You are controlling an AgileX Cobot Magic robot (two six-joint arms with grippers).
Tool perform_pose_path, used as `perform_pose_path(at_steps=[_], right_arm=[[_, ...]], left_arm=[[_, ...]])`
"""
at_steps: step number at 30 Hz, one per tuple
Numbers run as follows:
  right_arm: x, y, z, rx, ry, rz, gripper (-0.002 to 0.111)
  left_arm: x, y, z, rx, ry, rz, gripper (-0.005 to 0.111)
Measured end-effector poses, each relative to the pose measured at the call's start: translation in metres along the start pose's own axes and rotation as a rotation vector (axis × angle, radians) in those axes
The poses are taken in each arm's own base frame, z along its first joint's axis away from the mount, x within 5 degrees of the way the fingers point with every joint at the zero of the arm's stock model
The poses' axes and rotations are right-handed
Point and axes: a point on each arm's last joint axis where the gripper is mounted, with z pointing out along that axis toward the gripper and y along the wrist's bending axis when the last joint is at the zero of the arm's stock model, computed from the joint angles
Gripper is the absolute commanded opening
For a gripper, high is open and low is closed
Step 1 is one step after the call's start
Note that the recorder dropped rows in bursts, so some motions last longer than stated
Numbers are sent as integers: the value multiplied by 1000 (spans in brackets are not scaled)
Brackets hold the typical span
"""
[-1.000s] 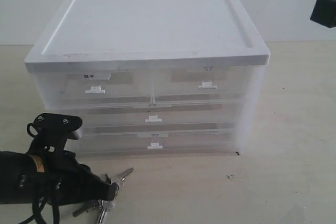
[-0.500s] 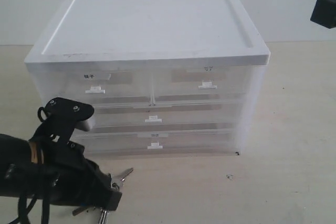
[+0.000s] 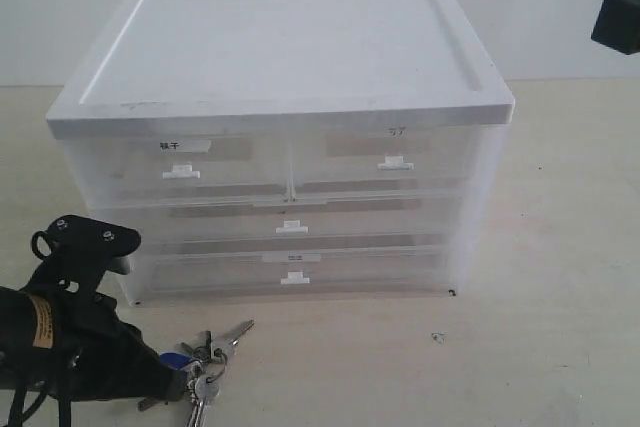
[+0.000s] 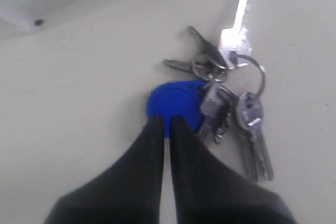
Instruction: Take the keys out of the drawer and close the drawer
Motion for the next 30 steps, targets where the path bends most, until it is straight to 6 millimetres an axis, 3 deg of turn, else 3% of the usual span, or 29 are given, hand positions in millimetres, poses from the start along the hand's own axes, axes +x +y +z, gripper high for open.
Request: perform_pose_path(at_steps=[7,14,23,30], right_arm=[[0,0,0,0,0,-2,0],[0,0,0,0,0,-6,0],[0,0,0,0,0,-6,0],[0,0,0,4,2,-6,0]], left_arm=[[-1,7,9,-13,0,-24,5],[1,-8,28,17,17,31,5],[-26,-43,38,77,-28,93,5],[-45,-54,48,85,-40,88,5]])
